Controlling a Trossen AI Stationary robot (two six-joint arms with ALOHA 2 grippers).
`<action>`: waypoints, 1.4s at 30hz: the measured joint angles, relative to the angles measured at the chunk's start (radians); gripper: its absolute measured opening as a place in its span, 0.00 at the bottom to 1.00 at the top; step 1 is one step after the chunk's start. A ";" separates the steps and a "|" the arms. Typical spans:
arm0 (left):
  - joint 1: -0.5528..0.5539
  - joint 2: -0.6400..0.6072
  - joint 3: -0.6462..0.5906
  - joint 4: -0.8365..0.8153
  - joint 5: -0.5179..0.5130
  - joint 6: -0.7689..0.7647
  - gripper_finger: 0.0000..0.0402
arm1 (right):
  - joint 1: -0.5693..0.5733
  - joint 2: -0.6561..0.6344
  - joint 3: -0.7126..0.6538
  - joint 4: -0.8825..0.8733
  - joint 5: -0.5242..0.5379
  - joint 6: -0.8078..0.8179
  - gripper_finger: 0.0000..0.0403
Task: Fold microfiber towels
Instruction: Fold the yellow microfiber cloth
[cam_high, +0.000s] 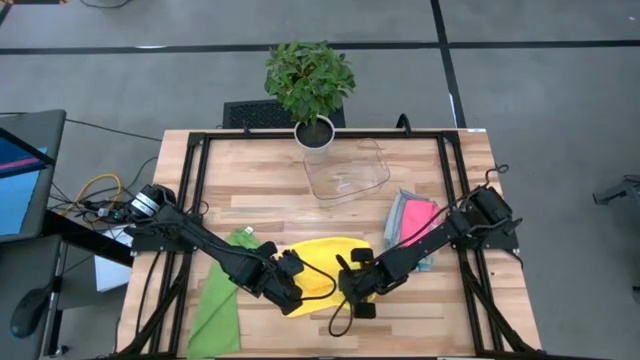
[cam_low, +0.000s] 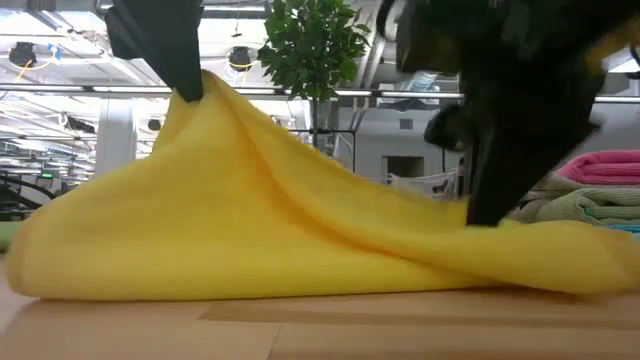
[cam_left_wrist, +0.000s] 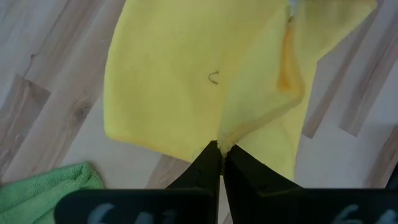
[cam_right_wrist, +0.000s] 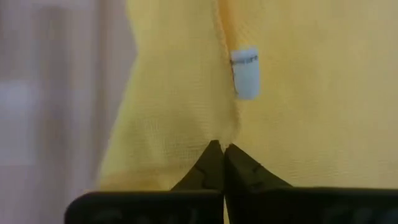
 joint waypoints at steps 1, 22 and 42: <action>0.001 0.000 0.000 0.000 0.005 0.000 0.01 | 0.005 -0.013 0.000 -0.005 -0.001 0.005 0.04; 0.020 0.000 0.000 0.003 0.021 -0.016 0.01 | 0.032 -0.212 -0.002 -0.170 0.088 0.037 0.05; 0.027 0.000 0.000 0.003 0.021 -0.012 0.01 | 0.069 -0.181 -0.003 -0.097 0.092 0.029 0.15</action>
